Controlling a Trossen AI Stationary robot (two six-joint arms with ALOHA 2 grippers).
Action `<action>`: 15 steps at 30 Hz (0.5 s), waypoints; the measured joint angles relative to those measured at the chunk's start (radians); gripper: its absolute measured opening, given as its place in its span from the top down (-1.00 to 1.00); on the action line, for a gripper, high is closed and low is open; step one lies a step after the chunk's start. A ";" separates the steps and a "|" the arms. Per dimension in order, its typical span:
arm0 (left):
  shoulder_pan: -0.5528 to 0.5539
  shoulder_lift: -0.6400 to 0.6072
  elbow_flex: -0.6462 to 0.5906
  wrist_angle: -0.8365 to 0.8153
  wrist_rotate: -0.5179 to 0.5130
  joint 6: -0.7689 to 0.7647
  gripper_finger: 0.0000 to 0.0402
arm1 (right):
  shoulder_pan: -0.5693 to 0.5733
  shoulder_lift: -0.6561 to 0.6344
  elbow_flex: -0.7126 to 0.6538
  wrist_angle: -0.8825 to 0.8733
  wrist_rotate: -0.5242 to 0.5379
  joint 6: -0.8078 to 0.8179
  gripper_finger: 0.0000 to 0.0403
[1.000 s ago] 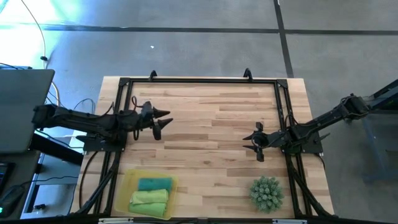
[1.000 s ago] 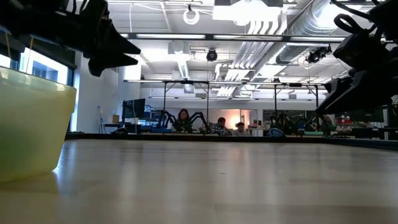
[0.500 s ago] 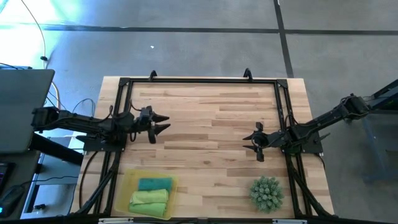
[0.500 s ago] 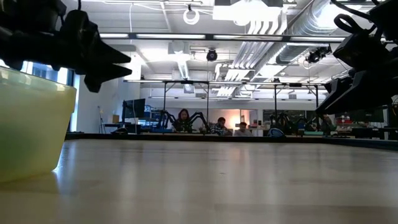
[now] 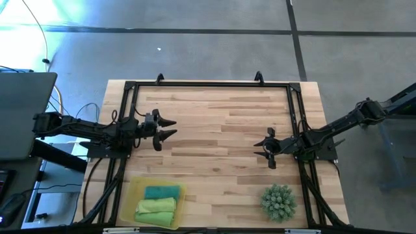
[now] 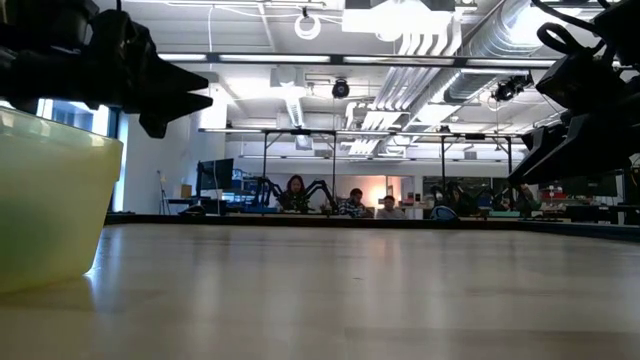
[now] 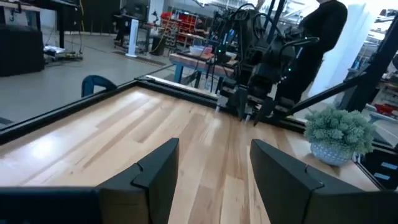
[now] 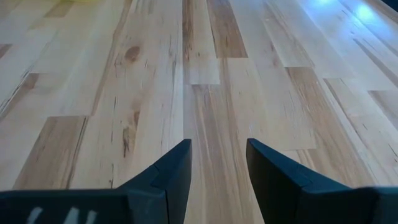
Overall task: Roll microfiber towels into tight, uniform cylinder then place into a basket
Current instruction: Return to Home Position
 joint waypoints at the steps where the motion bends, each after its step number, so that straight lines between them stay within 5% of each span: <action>1: 0.000 0.000 0.001 -0.001 0.000 -0.001 0.06 | 0.000 0.000 0.000 0.000 0.000 0.000 0.28; 15: 0.000 -0.234 0.001 -0.255 -0.111 0.024 0.06 | 0.000 0.000 0.000 0.000 0.000 0.000 0.28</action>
